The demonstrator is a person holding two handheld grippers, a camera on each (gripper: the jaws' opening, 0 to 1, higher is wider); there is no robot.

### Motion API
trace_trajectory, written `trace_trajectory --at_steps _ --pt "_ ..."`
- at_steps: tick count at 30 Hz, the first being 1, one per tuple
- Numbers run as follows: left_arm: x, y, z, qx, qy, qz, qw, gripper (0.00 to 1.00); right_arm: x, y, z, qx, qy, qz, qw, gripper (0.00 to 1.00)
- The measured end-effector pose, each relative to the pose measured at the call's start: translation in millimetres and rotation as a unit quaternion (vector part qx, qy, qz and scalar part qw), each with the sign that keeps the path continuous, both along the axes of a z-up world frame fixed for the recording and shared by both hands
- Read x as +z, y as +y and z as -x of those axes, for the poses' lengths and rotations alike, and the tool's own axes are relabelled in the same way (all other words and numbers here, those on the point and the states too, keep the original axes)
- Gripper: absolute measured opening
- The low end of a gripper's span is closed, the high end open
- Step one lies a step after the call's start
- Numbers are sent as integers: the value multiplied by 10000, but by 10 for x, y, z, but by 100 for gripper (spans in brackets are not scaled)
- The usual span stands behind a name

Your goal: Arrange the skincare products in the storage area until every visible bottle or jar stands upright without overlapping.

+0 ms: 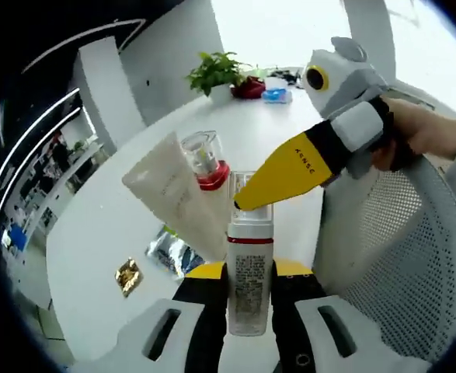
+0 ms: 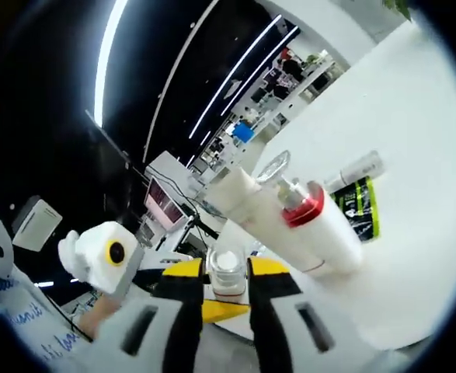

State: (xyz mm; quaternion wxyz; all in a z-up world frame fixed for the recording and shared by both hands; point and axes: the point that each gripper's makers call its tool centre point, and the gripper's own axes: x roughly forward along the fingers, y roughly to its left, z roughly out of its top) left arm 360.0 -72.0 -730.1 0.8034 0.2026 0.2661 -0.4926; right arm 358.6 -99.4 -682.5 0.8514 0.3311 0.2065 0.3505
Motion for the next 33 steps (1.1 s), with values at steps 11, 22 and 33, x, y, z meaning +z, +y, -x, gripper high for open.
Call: trace_trajectory --at_steps 11,22,33 --pt "103 -38 190 -164 1448 1293 9808 17 111 6 8 436 -470 330 9974 31" --pt "174 -148 342 -409 1966 1723 9644 17 176 139 31 776 -599 353 9946 27" --pt "46 -134 346 -508 1573 1380 9765 22 104 120 -12 740 -632 733 9926 21"
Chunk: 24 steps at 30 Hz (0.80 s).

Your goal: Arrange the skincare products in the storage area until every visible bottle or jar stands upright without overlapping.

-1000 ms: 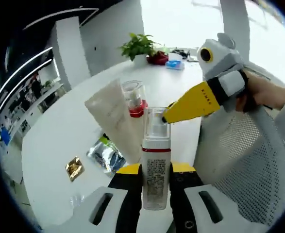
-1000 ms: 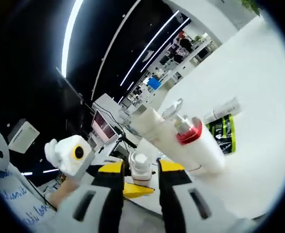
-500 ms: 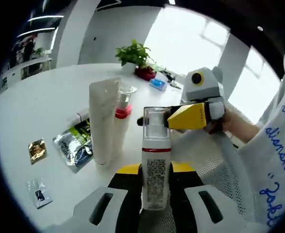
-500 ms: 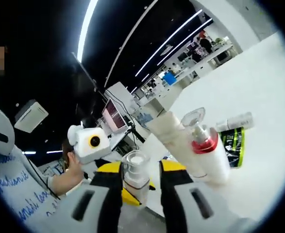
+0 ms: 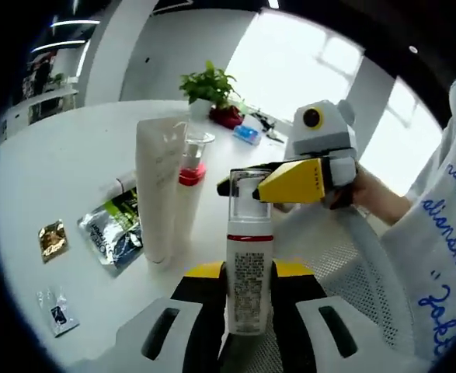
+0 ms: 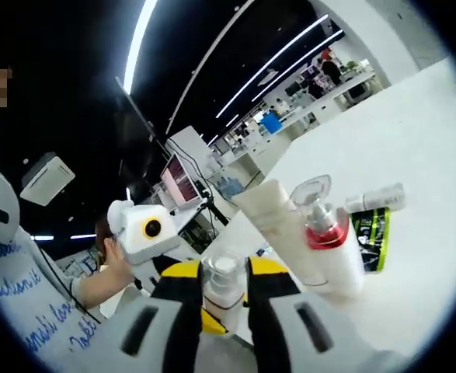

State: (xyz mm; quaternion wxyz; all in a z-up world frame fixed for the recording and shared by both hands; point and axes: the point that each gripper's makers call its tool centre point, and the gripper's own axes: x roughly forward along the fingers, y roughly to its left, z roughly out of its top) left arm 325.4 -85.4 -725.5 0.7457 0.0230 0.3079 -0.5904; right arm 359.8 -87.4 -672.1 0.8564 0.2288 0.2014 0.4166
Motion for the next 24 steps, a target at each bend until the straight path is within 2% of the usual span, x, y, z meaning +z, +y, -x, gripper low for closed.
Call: trace_trajectory --at_steps 3,6,10,12,24 --pt "-70 7 26 -18 -14 -225 9997 33 -28 13 -1 43 -119 271 9996 21" --pt "-128 7 -22 45 -224 -399 9989 33 -46 50 -1 120 -186 402 9989 21" --pt "-198 -2 -82 73 -365 -645 9972 32 -120 89 -4 247 -452 1001 9936 21" --pt "-227 -15 -90 32 -423 -735 9964 31 -133 128 3 326 -548 1163 9912 21" --pt "-324 -91 -152 -5 -498 -925 9945 21 -203 158 -12 457 -756 1574 9836 21"
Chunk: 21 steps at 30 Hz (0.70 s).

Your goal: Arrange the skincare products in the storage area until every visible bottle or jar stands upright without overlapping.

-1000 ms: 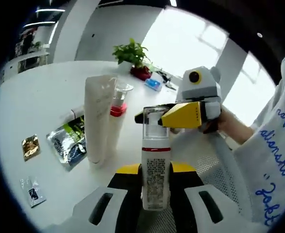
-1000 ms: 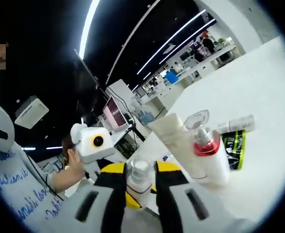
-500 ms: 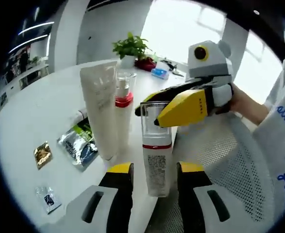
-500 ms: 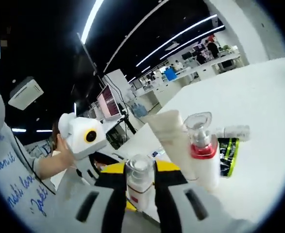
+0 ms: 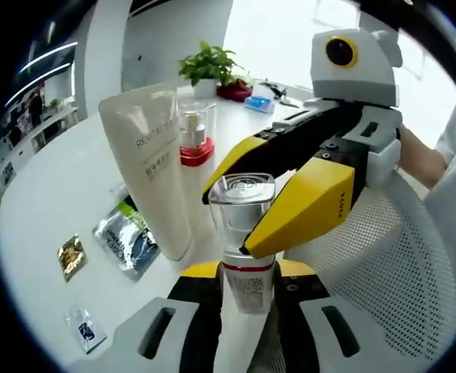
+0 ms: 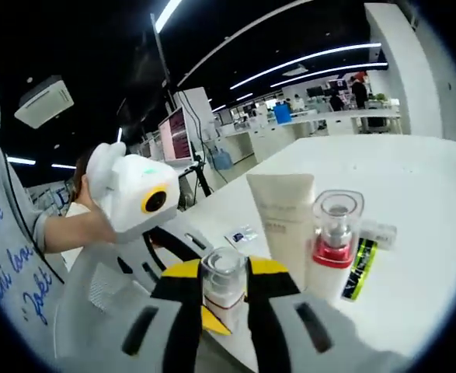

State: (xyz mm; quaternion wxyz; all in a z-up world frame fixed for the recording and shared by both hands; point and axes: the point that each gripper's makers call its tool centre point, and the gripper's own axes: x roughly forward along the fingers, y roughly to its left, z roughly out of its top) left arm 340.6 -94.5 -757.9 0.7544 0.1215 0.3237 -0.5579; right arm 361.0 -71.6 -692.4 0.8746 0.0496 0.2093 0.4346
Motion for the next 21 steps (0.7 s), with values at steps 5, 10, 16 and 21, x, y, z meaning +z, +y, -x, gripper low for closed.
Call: trace_trajectory --at_steps 5,10,16,21 --pt "-36 -18 -16 -69 -26 -29 10000 19 -23 -17 -8 -9 -41 97 9999 21" --pt "-86 -40 -91 -119 -307 -95 9994 18 -61 -49 -30 -16 -128 294 9995 21" --pt "-131 -69 -167 -152 -506 -196 9984 18 -100 -76 -59 -5 -229 494 9985 21" --pt "-199 -107 -200 -209 -566 -275 9978 18 -162 -97 -70 -4 -321 682 9972 21"
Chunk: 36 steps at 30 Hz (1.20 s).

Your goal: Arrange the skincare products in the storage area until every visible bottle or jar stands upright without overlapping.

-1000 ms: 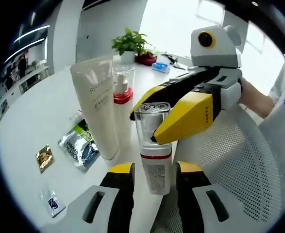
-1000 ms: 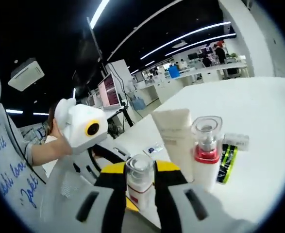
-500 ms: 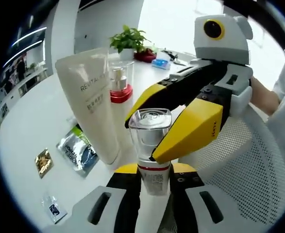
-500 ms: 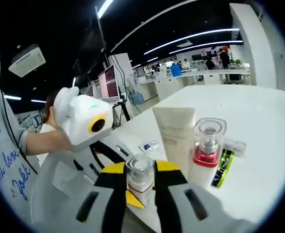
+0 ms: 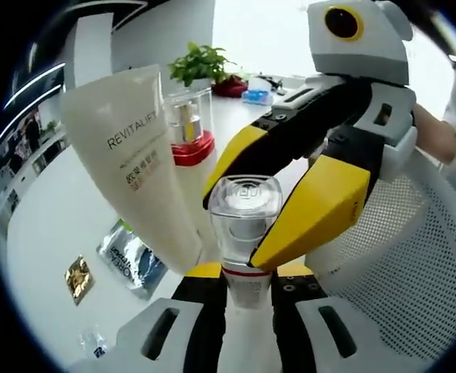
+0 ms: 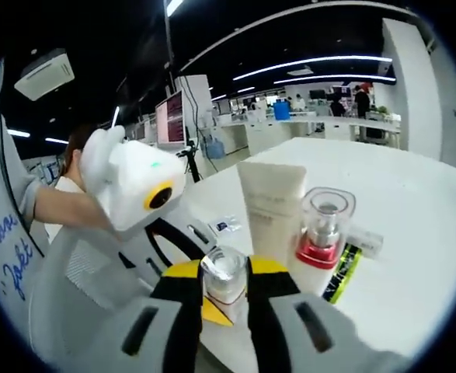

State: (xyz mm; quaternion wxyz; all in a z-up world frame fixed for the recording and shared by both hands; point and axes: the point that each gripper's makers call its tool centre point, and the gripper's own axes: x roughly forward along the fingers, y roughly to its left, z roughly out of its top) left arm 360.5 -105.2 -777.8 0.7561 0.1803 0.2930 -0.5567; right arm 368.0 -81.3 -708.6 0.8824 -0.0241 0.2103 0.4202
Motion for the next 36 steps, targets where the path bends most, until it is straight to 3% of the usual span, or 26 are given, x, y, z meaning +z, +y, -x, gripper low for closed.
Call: trace_trajectory --at_steps 14,27,36 --pt "-133 -24 -42 -86 -178 -152 9997 18 -127 -20 -15 28 -101 378 9992 21" --pt "-125 -68 -40 -22 -135 21 9999 19 -114 -20 -13 36 -375 612 9974 22" --pt "-164 -23 -55 6 -218 -172 9996 27 -114 -42 14 35 -384 620 9973 22"
